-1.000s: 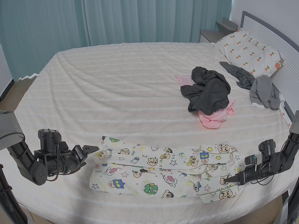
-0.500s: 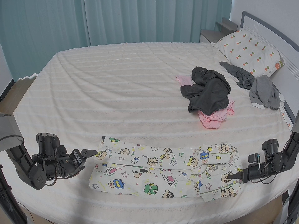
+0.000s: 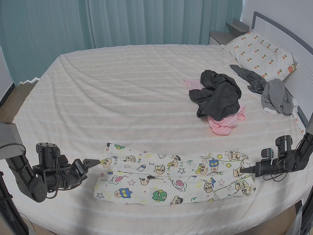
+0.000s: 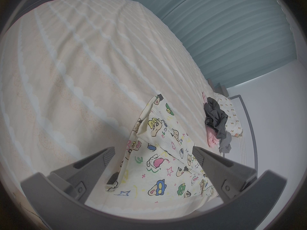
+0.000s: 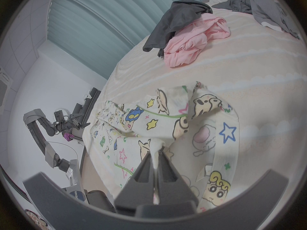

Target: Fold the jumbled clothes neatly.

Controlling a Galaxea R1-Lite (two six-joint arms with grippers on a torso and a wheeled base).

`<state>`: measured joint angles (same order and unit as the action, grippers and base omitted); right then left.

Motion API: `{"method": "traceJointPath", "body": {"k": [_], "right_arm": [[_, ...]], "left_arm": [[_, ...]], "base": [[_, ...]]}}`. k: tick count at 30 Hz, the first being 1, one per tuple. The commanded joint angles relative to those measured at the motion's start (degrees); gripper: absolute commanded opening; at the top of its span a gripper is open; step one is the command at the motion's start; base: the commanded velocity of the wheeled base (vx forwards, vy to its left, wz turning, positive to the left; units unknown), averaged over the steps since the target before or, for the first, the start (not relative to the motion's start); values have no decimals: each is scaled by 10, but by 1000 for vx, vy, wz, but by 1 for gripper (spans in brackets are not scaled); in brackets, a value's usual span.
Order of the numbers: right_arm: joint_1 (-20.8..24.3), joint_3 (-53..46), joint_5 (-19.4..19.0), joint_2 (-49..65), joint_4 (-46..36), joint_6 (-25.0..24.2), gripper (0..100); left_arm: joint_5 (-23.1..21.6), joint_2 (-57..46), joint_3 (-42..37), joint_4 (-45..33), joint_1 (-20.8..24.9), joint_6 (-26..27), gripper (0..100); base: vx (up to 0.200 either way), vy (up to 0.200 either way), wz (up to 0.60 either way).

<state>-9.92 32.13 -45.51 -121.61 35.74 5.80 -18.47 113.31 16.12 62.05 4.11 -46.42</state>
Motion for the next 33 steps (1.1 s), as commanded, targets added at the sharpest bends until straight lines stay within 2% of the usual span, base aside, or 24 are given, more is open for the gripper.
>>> {"method": "traceJointPath", "body": {"k": [1, 3, 4, 10, 16, 19, 22, 24, 25, 26, 28, 29, 30, 33], "right_arm": [[0, 13, 3, -17, 0, 0, 0], [0, 15, 8, -21, -1, 0, 0], [0, 18, 10, -24, -1, -1, 100], [-2, 19, 31, -26, -1, -4, 100], [-35, -4, 27, 21, 0, -24, 100], [-72, -44, 25, 81, 1, -26, 100], [-111, -89, 23, 139, 5, -26, 100], [-128, -108, 22, 162, 6, -26, 100], [-149, -130, 22, 188, 8, -26, 100], [-176, -159, 22, 223, 15, -27, 100], [-205, -186, 21, 254, 23, -27, 100], [-210, -190, 20, 258, 25, -27, 100], [-238, -210, 17, 282, 31, -31, 100], [-280, -227, -15, 308, 36, -48, 100]], "left_arm": [[0, 3, 0, 0, 0, 0, 100], [0, 3, 0, 0, -1, 0, 100], [0, 3, 0, 0, -1, 0, 100], [1, 17, 1, 0, 1, 8, 100], [2, 60, 21, 16, 13, 22, 100], [19, 94, 49, 26, 42, 56, 100], [51, 115, 99, 17, 64, 58, 100], [57, 122, 117, 6, 70, 60, 100], [58, 128, 132, -14, 75, 74, 100], [62, 138, 151, -41, 75, 115, 100], [66, 143, 169, -62, 71, 149, 100], [67, 143, 173, -64, 71, 152, 100], [67, 144, 191, -83, 67, 155, 100], [67, 148, 222, -137, 70, 160, 100]], "base": [[0, 0, 0], [0, 0, 0], [0, 0, 0], [0, 0, 0], [0, 0, 0], [0, 0, 0], [0, 0, 0], [0, 0, 0], [0, 0, 0], [0, 0, 0], [0, 0, 0], [0, 0, 0], [0, 0, 0], [0, 0, 0]]}}
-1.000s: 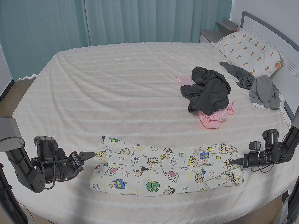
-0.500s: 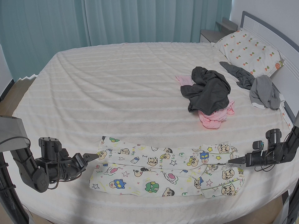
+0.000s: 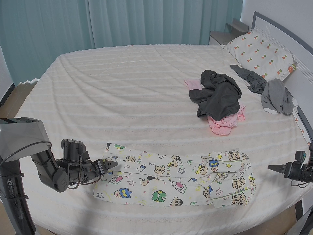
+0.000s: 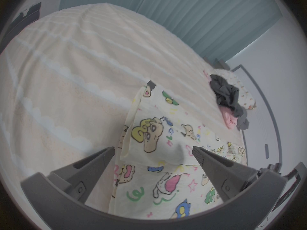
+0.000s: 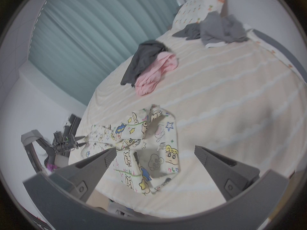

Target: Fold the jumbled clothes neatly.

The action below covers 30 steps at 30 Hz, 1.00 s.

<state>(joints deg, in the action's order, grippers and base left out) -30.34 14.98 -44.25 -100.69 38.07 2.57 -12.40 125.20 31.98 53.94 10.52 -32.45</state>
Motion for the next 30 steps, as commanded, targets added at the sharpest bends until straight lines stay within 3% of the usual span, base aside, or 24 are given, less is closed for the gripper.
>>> {"method": "traceJointPath", "body": {"k": [1, 9, 12, 13, 19, 30], "right_arm": [[-86, -60, -39, 106, 13, -21, 100], [-163, -70, -130, 145, 14, -33, 100], [-169, -71, -139, 142, 13, -33, 100], [-169, -71, -139, 142, 13, -33, 100], [-169, -65, -146, 135, 13, -34, 100], [-169, -57, -153, 110, 13, -34, 100]], "left_arm": [[6, 31, 73, -67, 6, 20, 100], [5, 40, 97, -89, 13, 20, 100], [4, 42, 97, -90, 20, 19, 100], [4, 42, 97, -90, 20, 19, 0], [3, 43, 93, -91, 42, 18, 0], [4, 4, 60, -92, 30, 17, 0]], "base": [[0, 0, 0], [0, 0, 0], [0, 0, 0], [0, 0, 0], [0, 0, 0], [0, 0, 0]]}}
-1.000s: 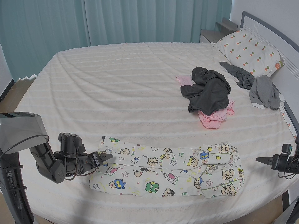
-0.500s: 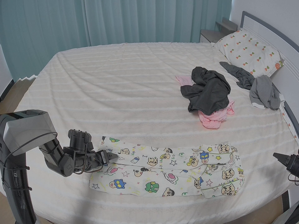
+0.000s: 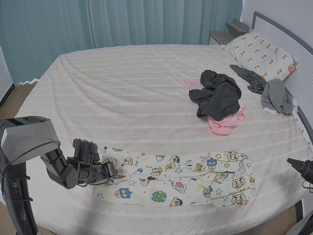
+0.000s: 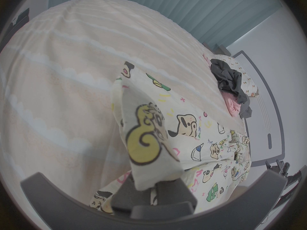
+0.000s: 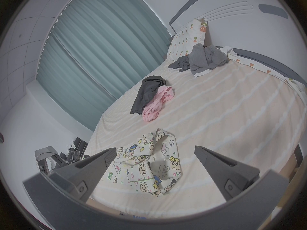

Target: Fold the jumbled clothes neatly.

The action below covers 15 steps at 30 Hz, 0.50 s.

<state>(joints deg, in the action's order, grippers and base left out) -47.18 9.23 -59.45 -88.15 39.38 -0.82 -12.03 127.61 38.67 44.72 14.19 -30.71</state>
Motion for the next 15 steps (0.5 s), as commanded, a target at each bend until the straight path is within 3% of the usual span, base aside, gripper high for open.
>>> {"method": "traceJointPath", "body": {"k": [1, 5, 15], "right_arm": [[-1, 0, -1, -19, 0, 0, 100], [-3, -4, -3, -19, 0, 0, 100], [-7, -6, -22, -19, 0, 1, 100]], "left_arm": [[1, -35, -6, -5, -17, -1, 0], [0, -63, 1, -52, -33, 1, 0], [-1, -53, 9, -51, -42, 2, 0]], "base": [[0, 0, 0], [0, 0, 0], [0, 0, 0]]}}
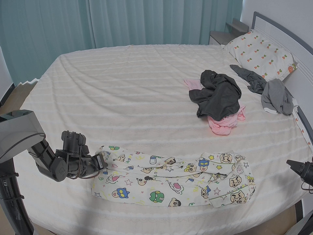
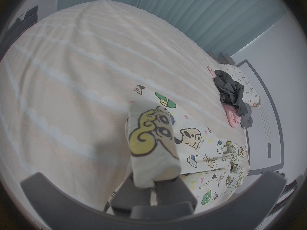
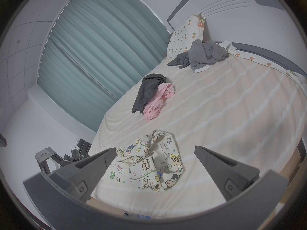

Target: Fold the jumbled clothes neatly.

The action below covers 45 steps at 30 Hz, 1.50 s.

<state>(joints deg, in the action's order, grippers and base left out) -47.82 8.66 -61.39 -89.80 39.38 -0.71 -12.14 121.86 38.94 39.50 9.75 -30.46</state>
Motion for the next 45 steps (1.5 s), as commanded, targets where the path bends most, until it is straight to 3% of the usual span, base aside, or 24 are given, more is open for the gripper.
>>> {"method": "traceJointPath", "body": {"k": [1, 3, 4, 10, 27, 28, 39, 45], "right_arm": [[-2, -1, -3, -3, -1, 0, 100], [-3, -2, -3, -3, -1, 0, 100], [-3, -2, -3, -3, -1, 0, 100], [-3, -7, -4, -4, -1, 3, 100], [-3, -11, -4, -13, 0, 7, 100], [-3, -11, -4, -13, 0, 7, 100], [-3, -15, -5, -20, -1, 10, 100], [-5, -20, -4, -36, 0, 40, 100]], "left_arm": [[1, 9, 8, 2, 5, 0, 0], [4, 19, 18, 6, 8, 0, 0], [5, 23, 19, 8, 9, 1, 100], [24, 45, 24, 6, 10, 1, 100], [19, 92, 55, 6, 29, 13, 100], [19, 90, 51, 5, 29, 13, 0], [22, 19, 6, 2, 16, 13, 0], [24, -10, 1, -24, 1, 17, 0]], "base": [[0, 0, 0], [0, 0, 0], [0, 0, 0], [0, 0, 0], [0, 0, 0], [0, 0, 0], [0, 0, 0], [0, 0, 0]]}}
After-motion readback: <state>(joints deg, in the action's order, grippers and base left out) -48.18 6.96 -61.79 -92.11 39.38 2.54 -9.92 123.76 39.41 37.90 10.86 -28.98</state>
